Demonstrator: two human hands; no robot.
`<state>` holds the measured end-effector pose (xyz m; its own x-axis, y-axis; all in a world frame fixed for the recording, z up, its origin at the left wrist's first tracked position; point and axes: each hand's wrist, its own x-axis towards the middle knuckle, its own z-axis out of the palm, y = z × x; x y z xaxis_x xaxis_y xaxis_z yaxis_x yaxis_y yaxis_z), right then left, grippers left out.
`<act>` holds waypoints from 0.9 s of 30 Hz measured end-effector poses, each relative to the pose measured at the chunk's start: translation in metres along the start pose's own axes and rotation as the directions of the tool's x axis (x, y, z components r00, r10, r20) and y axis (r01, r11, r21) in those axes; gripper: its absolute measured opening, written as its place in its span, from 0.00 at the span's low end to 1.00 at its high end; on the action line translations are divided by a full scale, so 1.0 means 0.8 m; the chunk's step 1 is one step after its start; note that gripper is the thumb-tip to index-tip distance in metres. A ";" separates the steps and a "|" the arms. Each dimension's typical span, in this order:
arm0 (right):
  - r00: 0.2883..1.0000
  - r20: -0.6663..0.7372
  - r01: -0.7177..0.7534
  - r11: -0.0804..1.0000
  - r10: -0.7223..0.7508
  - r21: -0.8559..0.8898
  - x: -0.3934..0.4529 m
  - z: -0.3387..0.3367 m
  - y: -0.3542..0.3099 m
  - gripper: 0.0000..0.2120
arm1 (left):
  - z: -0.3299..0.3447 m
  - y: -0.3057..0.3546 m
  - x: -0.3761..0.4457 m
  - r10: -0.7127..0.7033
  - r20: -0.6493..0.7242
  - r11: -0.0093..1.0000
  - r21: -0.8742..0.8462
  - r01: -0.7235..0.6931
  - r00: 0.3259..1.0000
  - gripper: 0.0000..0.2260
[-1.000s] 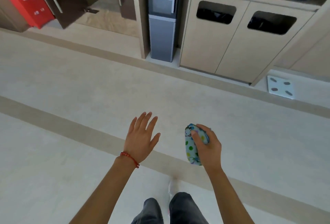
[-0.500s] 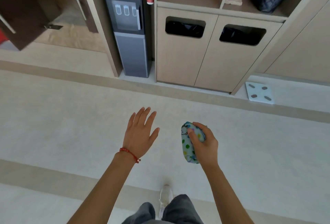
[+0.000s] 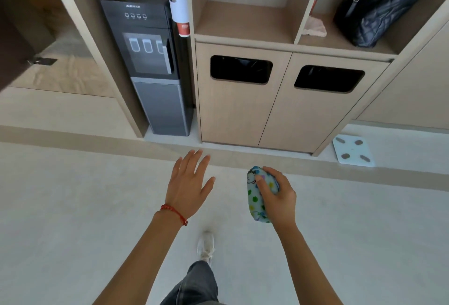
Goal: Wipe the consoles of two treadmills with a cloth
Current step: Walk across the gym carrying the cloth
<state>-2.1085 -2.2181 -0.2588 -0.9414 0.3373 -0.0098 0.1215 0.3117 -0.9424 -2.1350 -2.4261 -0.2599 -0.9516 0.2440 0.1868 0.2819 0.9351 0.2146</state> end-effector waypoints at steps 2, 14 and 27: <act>1.000 -0.015 -0.006 1.000 0.006 0.005 0.048 0.022 -0.011 0.10 | 0.002 -0.018 0.052 0.010 0.014 1.000 0.006 -0.010 1.000 0.31; 0.996 -0.085 -0.035 0.999 0.038 0.027 0.264 0.080 -0.054 0.09 | 0.015 -0.079 0.295 0.088 0.026 0.996 -0.026 -0.088 0.996 0.30; 0.998 -0.057 0.030 0.999 -0.028 0.024 0.550 0.082 -0.065 0.09 | 0.057 -0.061 0.564 0.081 -0.050 0.996 -0.033 -0.083 0.995 0.24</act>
<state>-2.5495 -2.1441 -0.2362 -0.9250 0.3783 0.0358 0.0862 0.3005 -0.9499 -2.5840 -2.3496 -0.2296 -0.9181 0.3061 0.2518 0.3640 0.9025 0.2301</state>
